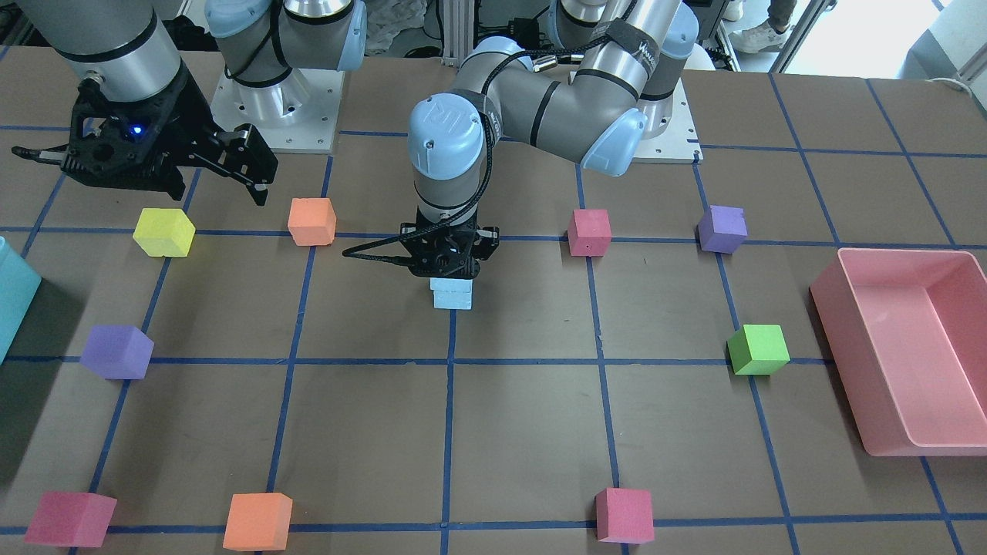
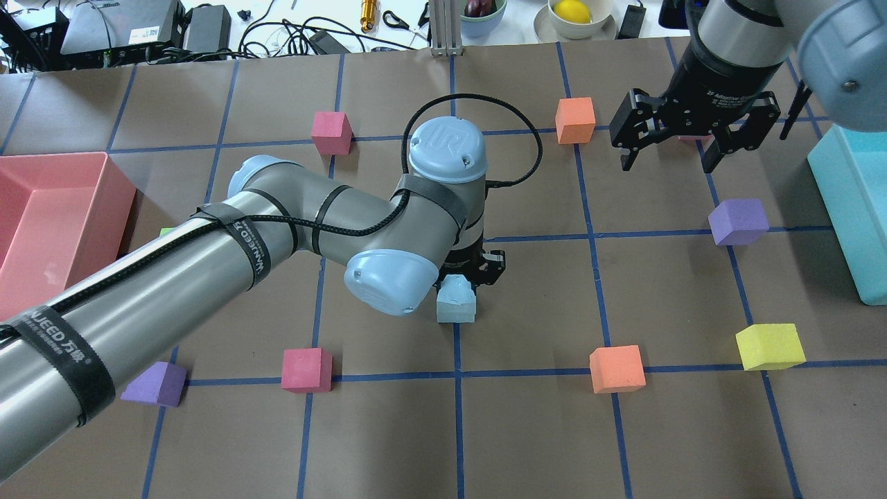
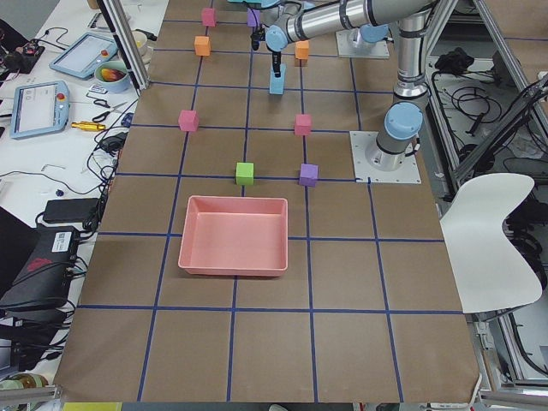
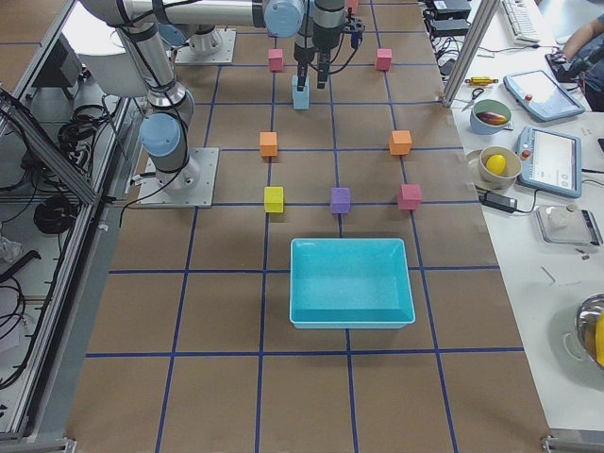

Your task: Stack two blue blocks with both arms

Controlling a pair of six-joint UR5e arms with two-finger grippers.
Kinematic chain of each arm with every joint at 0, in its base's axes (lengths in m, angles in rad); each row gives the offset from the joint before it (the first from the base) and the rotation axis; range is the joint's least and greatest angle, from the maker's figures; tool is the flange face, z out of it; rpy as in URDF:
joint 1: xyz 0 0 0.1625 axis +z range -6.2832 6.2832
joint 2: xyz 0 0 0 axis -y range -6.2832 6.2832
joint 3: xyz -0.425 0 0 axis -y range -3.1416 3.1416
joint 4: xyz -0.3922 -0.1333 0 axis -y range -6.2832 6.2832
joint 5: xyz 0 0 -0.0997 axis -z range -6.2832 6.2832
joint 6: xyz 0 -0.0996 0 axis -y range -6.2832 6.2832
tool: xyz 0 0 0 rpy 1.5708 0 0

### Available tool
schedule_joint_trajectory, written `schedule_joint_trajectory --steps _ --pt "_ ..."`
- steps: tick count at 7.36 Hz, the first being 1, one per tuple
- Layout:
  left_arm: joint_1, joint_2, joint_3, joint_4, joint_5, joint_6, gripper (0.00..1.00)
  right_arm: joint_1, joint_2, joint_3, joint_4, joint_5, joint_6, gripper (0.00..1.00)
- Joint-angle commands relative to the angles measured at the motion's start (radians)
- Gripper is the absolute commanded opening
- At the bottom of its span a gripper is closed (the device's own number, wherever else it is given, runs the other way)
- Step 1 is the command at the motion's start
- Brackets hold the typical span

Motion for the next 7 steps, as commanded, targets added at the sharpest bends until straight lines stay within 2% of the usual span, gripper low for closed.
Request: schedule_joint_trajectory --steps 1,3,4,5,6,7 --pt "0.013 0.051 0.015 -0.001 -0.007 0.015 1.00 0.003 0.000 0.000 0.000 -0.007 -0.001 1.00" --pt "0.059 0.134 0.048 -0.043 -0.003 0.017 1.00 0.003 0.000 0.000 -0.004 -0.008 -0.001 1.00" --pt "0.136 0.181 0.058 -0.097 -0.003 0.096 1.00 0.003 0.000 0.000 -0.011 -0.007 0.001 1.00" --pt "0.245 0.242 0.061 -0.132 -0.002 0.253 1.00 0.003 0.000 -0.003 -0.011 -0.008 -0.001 1.00" --pt "0.328 0.296 0.070 -0.172 0.000 0.332 1.00 0.003 0.000 -0.002 -0.012 -0.007 -0.001 1.00" --pt "0.374 0.333 0.103 -0.267 0.007 0.363 1.00 0.003 0.001 -0.002 -0.014 -0.010 -0.004 1.00"
